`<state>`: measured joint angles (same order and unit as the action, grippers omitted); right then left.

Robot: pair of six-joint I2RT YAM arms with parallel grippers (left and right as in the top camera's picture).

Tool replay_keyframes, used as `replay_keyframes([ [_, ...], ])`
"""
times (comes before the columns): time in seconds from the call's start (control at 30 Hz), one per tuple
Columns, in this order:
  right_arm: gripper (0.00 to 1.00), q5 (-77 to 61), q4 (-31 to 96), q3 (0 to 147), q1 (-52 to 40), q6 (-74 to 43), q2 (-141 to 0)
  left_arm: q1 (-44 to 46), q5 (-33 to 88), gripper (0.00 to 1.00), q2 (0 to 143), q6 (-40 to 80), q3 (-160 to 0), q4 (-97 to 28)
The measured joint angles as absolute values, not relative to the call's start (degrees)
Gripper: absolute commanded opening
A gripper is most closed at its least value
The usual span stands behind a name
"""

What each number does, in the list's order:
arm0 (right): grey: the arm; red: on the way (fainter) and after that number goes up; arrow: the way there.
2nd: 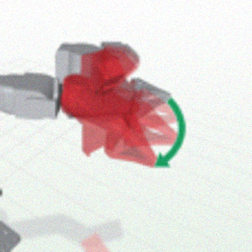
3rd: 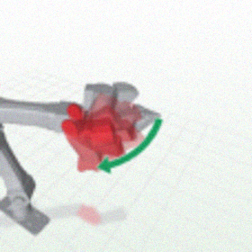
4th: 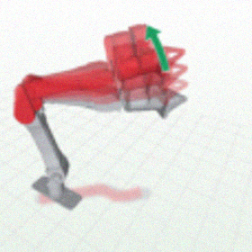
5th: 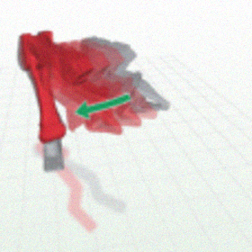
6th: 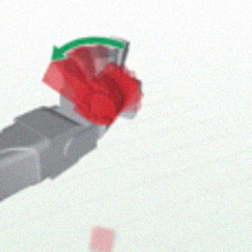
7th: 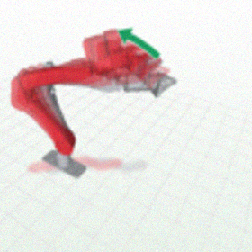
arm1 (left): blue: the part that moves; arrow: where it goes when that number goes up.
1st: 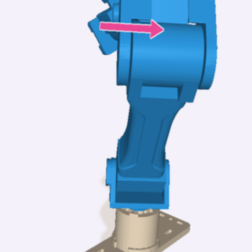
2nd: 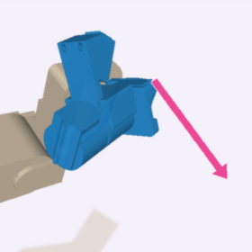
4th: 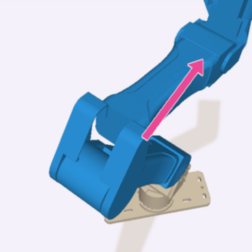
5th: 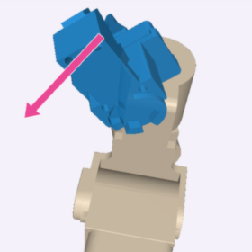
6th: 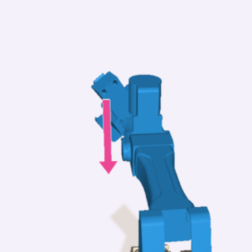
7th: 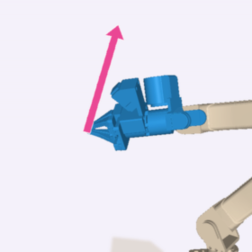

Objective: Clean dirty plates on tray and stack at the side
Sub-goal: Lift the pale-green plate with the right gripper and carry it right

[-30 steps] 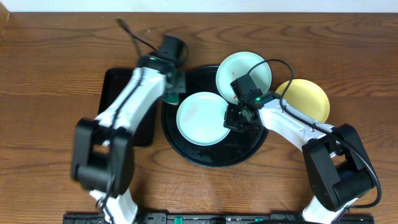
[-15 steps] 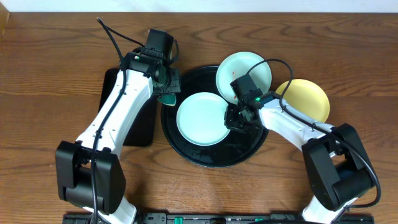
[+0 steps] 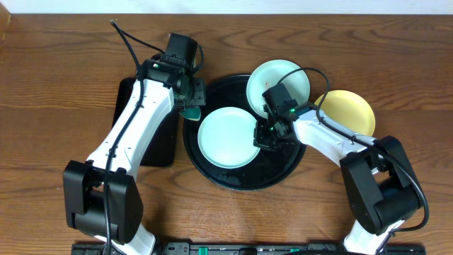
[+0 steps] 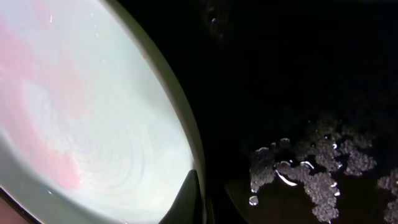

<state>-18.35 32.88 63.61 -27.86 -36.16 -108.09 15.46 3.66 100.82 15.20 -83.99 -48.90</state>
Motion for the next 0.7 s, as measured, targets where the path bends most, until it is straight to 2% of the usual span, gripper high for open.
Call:
replay_keyframes([
  [0.2, 0.01, -12.73, 39.51, 65.25, -29.69, -32.84, -103.44, 15.46, 3.75, 0.08, 100.82, 15.20, -83.99, -48.93],
  [0.47, 0.01, 6.92, 45.15, 69.10, -34.30, -30.72, -90.74, 15.46, 3.95, 0.08, 100.82, 15.20, -83.99, -48.99],
  [0.7, 0.01, 27.31, 46.09, 69.30, -39.88, -30.30, -88.20, 15.46, 3.97, 0.08, 100.82, 15.20, -83.99, -49.01],
])
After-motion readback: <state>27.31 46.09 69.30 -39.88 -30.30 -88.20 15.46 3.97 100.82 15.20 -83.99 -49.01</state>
